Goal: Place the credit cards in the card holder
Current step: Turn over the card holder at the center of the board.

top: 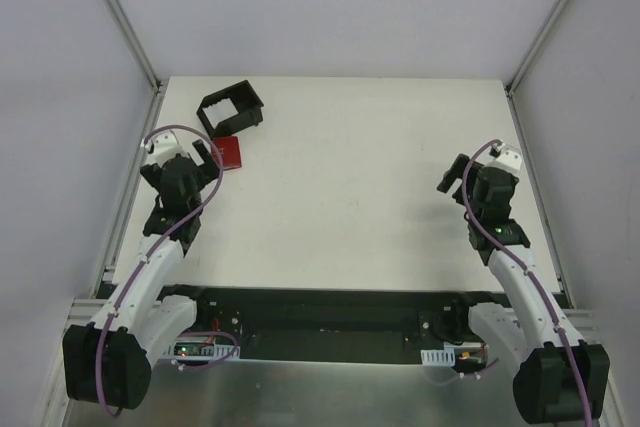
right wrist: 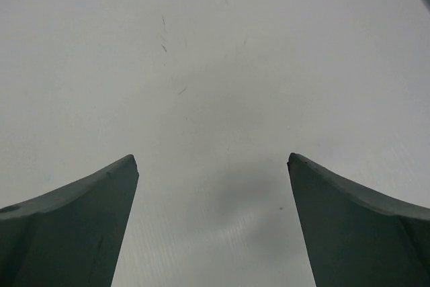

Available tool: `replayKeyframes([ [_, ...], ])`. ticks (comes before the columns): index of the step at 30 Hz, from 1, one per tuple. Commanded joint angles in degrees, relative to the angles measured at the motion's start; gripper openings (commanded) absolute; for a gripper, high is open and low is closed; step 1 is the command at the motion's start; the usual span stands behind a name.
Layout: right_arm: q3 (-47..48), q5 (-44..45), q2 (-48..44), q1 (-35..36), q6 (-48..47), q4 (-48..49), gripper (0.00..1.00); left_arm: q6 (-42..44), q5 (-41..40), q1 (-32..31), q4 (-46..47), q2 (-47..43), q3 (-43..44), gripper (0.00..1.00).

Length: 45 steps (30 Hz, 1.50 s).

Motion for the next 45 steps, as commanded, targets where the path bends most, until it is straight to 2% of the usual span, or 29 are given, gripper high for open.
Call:
replayKeyframes([
  [1,4.98,-2.68,0.22,0.22,9.33,-13.67,0.96,-2.0,-3.73,-0.11,-5.73,0.08,7.28,0.99],
  [3,5.68,-10.31,-0.13,0.13,1.8,-13.94,0.96,-2.45,-2.42,-0.11,-6.52,0.17,8.69,0.99],
  [7,5.16,-17.52,-0.48,0.22,4.05,-12.54,0.96,-4.64,3.46,-0.03,-8.29,-0.45,11.06,0.99],
  [11,5.94,-22.55,1.71,0.22,3.08,-13.33,0.96,-0.96,11.98,0.06,-9.34,2.09,15.1,0.99],
  [14,7.7,-26.24,4.26,0.22,2.11,-15.43,0.96,-5.42,9.81,0.15,-9.34,3.76,16.25,0.99],
  [16,8.93,-27.48,5.93,0.22,1.24,-17.19,0.96,-3.52,13.38,0.67,-8.12,6.04,17.91,0.99],
  [22,11.49,-28.71,8.48,0.31,0.71,-21.94,0.96,-2.01,23.94,0.85,-9.34,21.23,31.17,0.99],
  [31,10.96,-28.72,6.82,0.48,0.44,-25.11,0.96,-0.61,28.44,0.85,-14.6,45.76,53.06,0.99],
  [34,10.17,-28.98,7.08,0.39,0.79,-24.94,0.96,-2.88,26.42,0.85,-17.07,46.23,51.43,0.99],
  [37,9.55,-28.81,7.87,0.39,1.32,-24.76,0.96,-7.36,17.83,0.85,-17.52,41.58,42.92,0.99],
  [40,9.73,-29.15,9.36,0.48,2.02,-24.14,0.96,-8.34,11.15,0.77,-17.34,37.53,34.12,0.99],
  [45,11.31,-32.32,12.52,0.39,2.55,-23.17,0.96,-7.55,9.01,0.85,-18.83,41.73,31.63,0.99],
])
